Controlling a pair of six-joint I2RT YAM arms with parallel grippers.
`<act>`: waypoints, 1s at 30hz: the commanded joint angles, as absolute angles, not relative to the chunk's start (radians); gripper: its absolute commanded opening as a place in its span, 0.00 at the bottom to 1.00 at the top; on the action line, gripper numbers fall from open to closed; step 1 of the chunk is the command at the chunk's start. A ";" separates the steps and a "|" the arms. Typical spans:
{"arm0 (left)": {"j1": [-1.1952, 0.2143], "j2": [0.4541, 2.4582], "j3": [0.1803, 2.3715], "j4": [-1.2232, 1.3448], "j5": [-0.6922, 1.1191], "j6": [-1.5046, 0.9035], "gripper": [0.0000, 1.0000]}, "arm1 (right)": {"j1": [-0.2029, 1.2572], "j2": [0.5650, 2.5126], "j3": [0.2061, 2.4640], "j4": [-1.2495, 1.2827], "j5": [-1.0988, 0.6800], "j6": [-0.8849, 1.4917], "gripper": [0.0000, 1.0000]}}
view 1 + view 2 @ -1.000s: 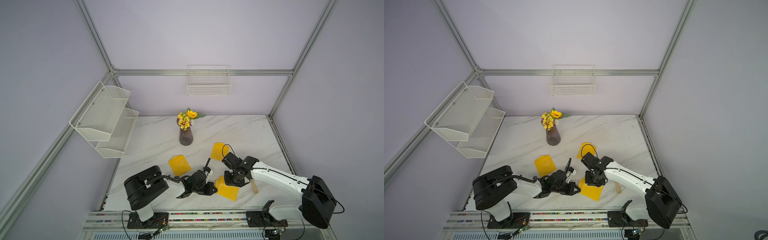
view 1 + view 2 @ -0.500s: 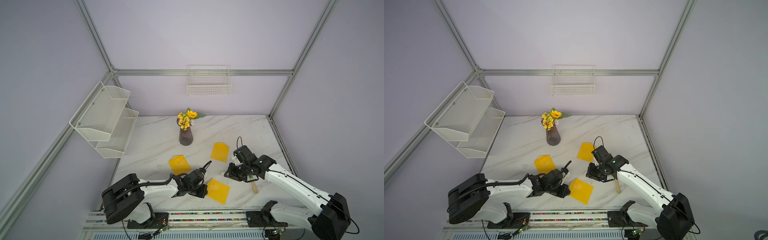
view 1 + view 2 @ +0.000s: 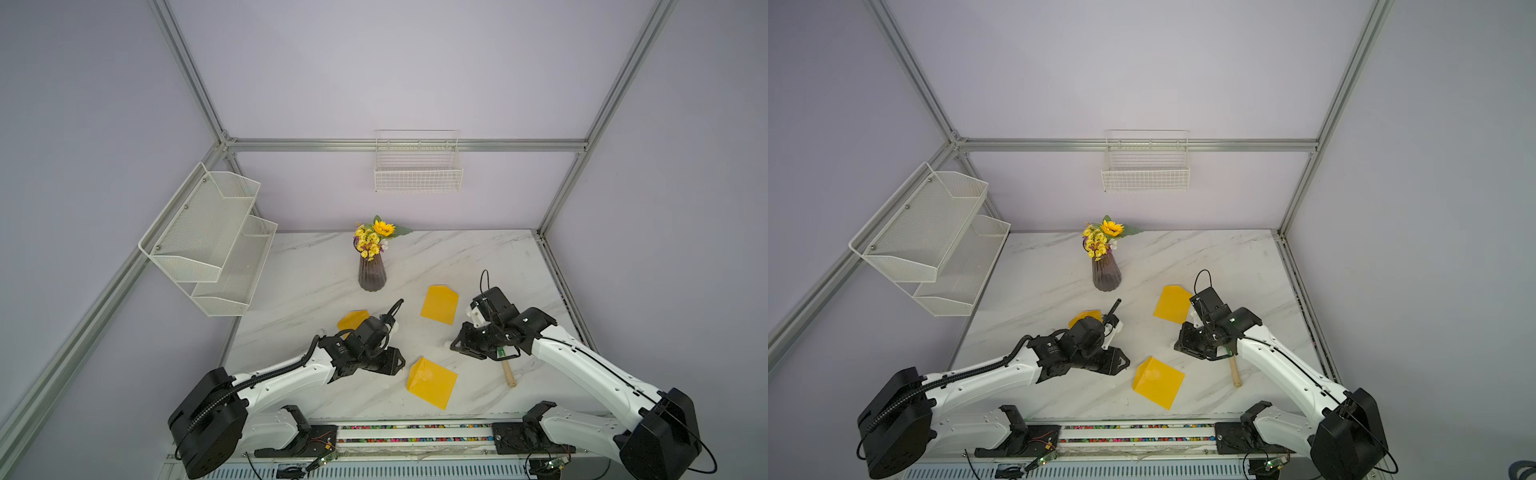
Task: Seal the envelope with a glue stick
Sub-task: Apply the envelope at the center of the board, then seal the envelope at the center of the board.
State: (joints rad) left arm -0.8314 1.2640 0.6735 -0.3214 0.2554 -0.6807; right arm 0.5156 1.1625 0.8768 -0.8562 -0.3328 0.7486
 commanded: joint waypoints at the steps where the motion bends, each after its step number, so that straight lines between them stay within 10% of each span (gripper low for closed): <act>1: -0.823 1.339 0.743 -0.293 0.327 -0.621 0.33 | 0.503 1.138 0.894 -0.838 -0.348 0.726 0.00; 30: -0.825 1.484 0.770 -0.206 0.362 -0.655 0.19 | 0.476 1.081 0.884 -0.885 -0.363 0.706 0.00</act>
State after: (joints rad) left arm -0.8303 1.5234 0.7612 -0.2462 0.3546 -0.6453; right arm 0.4831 1.0946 0.8768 -0.8665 -0.3588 0.7193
